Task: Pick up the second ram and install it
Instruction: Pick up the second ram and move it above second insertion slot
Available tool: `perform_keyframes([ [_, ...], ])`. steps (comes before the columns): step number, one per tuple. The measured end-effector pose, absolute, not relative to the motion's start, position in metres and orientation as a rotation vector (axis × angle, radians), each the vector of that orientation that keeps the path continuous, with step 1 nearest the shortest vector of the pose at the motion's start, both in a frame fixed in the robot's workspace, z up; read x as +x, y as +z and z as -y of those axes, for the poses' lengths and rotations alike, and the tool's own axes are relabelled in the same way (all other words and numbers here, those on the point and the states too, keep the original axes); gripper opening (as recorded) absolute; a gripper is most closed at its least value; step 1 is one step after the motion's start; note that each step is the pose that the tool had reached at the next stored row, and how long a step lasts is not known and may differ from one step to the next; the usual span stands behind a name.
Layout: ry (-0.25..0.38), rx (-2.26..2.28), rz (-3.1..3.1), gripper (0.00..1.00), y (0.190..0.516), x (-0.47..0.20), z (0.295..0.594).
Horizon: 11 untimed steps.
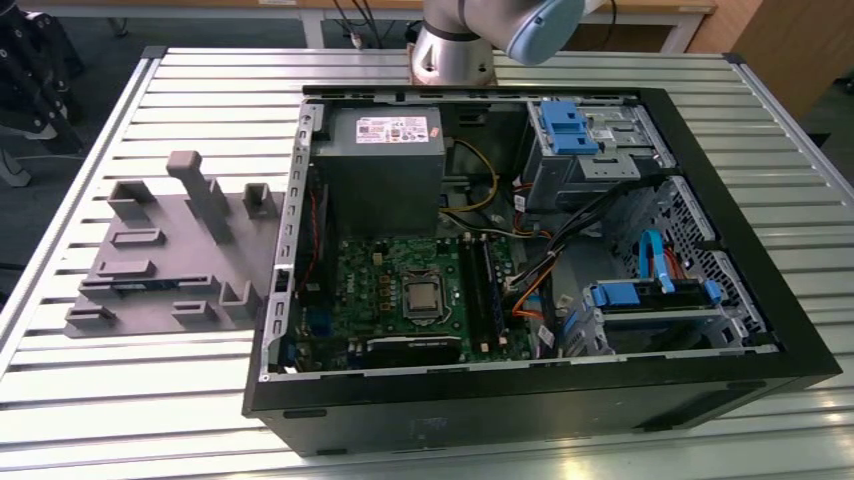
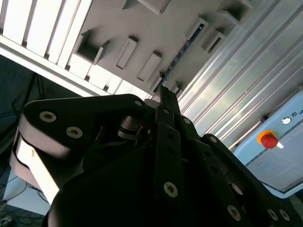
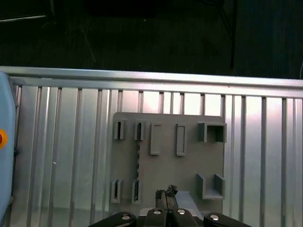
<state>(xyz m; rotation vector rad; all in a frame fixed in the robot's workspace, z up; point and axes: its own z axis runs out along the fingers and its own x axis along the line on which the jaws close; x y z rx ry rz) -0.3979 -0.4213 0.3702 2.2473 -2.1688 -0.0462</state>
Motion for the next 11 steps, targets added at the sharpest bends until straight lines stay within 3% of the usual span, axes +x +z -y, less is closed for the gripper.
perform_keyframes([
  [11, -0.046, 2.264, 2.151, 0.11, 0.3703, -0.398, 0.4214],
])
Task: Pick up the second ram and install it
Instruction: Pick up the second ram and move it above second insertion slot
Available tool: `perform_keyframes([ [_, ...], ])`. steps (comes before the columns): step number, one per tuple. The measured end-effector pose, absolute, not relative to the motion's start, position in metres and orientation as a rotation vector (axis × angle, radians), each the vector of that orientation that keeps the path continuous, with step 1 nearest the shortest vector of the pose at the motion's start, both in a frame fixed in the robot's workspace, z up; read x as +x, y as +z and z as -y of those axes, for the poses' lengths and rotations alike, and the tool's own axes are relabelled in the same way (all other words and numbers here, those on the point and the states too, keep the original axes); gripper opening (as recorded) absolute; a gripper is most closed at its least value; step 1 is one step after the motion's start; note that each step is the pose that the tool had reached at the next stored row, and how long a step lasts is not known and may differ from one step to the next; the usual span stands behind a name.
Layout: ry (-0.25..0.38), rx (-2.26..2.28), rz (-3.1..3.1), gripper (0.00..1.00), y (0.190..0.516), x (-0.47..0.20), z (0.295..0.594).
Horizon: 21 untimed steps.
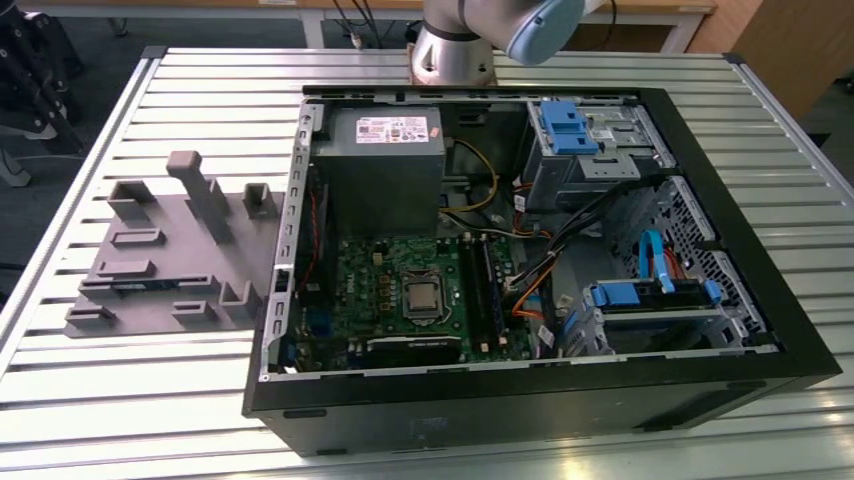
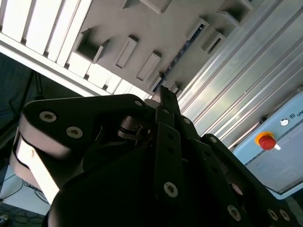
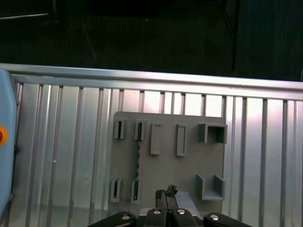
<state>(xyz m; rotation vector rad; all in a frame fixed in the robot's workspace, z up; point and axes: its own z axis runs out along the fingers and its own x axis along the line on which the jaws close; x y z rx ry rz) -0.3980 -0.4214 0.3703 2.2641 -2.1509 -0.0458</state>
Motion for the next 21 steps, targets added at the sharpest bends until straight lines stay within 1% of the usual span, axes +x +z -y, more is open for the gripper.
perform_keyframes([
  [5, -0.045, 2.331, 2.077, 0.11, 0.37, -0.398, 0.4214],
  [21, -0.045, 2.332, 2.076, 0.11, 0.3658, -0.398, 0.4214],
])
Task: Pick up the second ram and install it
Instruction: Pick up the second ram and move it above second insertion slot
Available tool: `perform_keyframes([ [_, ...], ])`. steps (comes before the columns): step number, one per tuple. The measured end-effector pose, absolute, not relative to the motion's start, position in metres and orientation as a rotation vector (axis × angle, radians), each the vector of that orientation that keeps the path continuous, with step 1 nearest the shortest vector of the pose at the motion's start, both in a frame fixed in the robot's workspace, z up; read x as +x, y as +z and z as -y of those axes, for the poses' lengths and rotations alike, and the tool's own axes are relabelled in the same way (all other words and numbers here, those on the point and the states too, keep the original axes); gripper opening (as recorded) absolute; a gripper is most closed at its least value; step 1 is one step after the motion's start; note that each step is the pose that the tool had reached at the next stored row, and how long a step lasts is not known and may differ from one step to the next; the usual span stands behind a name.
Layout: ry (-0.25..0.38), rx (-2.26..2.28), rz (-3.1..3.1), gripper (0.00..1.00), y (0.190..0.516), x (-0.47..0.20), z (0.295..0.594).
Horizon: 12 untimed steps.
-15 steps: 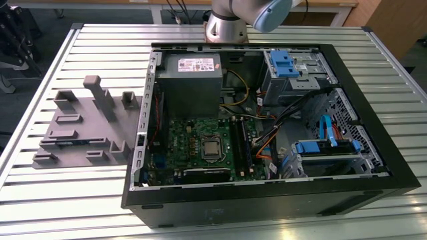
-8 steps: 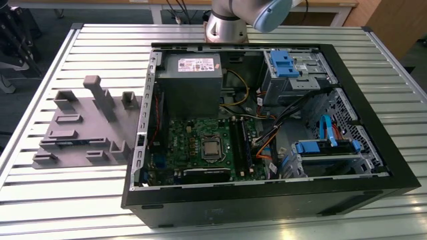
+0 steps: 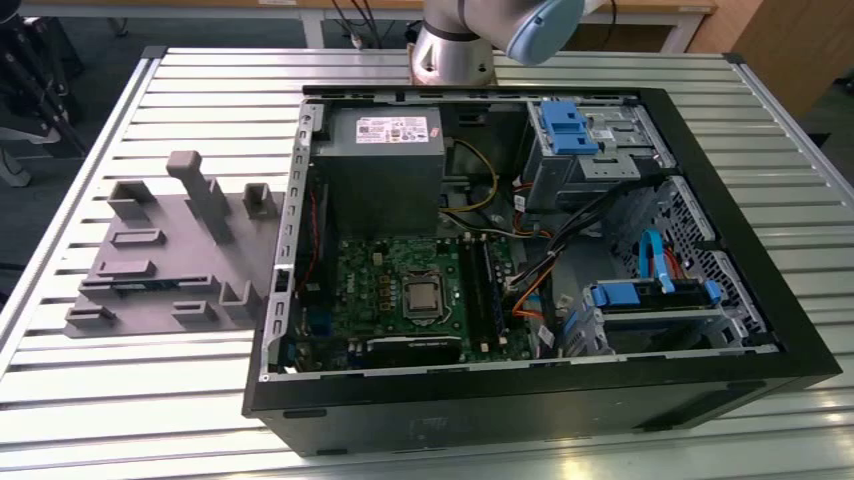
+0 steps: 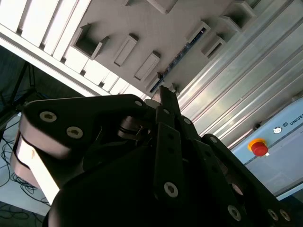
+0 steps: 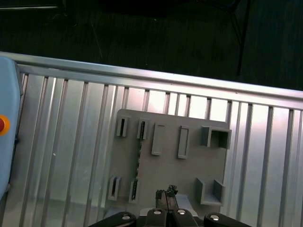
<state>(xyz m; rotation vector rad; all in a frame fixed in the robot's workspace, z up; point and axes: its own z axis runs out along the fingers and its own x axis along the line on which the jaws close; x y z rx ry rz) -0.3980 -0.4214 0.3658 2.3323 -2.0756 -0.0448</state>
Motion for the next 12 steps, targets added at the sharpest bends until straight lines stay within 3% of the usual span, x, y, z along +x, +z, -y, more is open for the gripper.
perform_keyframes([
  [5, -0.046, 2.337, 2.069, 0.11, 0.357, -0.398, 0.423],
  [6, -0.046, 2.338, 2.069, 0.17, 0.355, -0.398, 0.423],
  [8, -0.046, 2.337, 2.069, 0.17, 0.352, -0.398, 0.424],
  [9, -0.046, 2.337, 2.069, 0.24, 0.35, -0.398, 0.424],
  [12, -0.046, 2.331, 2.076, 0.24, 0.344, -0.398, 0.424],
])
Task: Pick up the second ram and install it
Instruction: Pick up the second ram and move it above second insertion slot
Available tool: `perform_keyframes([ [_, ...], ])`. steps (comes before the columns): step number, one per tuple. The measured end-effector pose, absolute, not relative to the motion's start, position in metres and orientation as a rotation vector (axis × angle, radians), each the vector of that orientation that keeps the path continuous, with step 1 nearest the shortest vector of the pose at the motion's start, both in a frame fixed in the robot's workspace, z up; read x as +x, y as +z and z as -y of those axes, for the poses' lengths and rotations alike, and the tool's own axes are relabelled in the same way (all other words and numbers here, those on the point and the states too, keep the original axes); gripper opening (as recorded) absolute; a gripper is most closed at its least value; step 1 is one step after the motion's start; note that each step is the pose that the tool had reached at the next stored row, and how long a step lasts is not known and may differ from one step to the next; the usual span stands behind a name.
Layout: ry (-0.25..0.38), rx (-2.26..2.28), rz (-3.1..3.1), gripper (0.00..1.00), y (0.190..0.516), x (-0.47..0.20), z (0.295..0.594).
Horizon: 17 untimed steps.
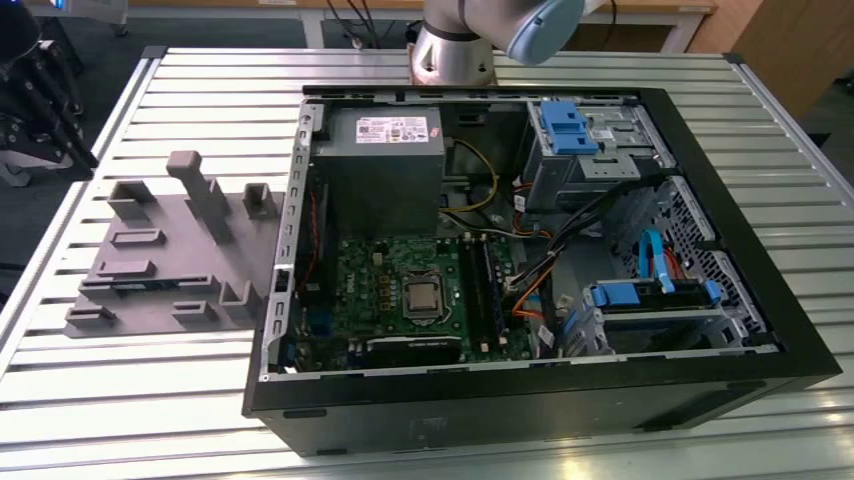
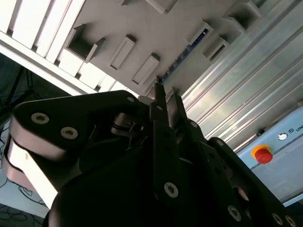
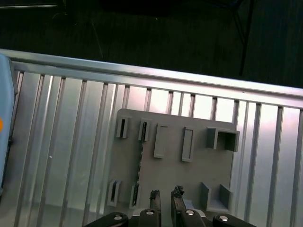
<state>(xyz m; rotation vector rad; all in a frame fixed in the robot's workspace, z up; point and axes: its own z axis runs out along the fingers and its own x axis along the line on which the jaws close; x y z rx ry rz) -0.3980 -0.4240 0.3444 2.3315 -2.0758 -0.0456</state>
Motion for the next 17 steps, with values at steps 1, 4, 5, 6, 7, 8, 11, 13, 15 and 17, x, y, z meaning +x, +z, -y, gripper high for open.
perform_keyframes([
  [1, -0.046, 2.327, 2.081, 0.24, 0.343, -0.398, 0.424],
  [4, -0.045, 2.316, 2.094, 0.24, 0.337, -0.398, 0.426],
  [5, -0.045, 2.313, 2.097, 0.24, 0.335, -0.398, 0.427],
  [6, -0.045, 2.311, 2.1, 0.24, 0.334, -0.398, 0.429],
  [7, -0.045, 2.308, 2.104, 0.24, 0.332, -0.398, 0.43],
  [8, -0.045, 2.304, 2.108, 0.24, 0.33, -0.398, 0.431],
  [11, -0.045, 2.286, 2.128, 0.25, 0.324, -0.398, 0.432],
  [13, -0.045, 2.275, 2.14, 0.31, 0.321, -0.398, 0.433],
  [15, -0.045, 2.268, 2.148, 0.37, 0.317, -0.398, 0.434],
  [17, -0.047, 2.263, 2.154, 0.37, 0.314, -0.398, 0.435],
])
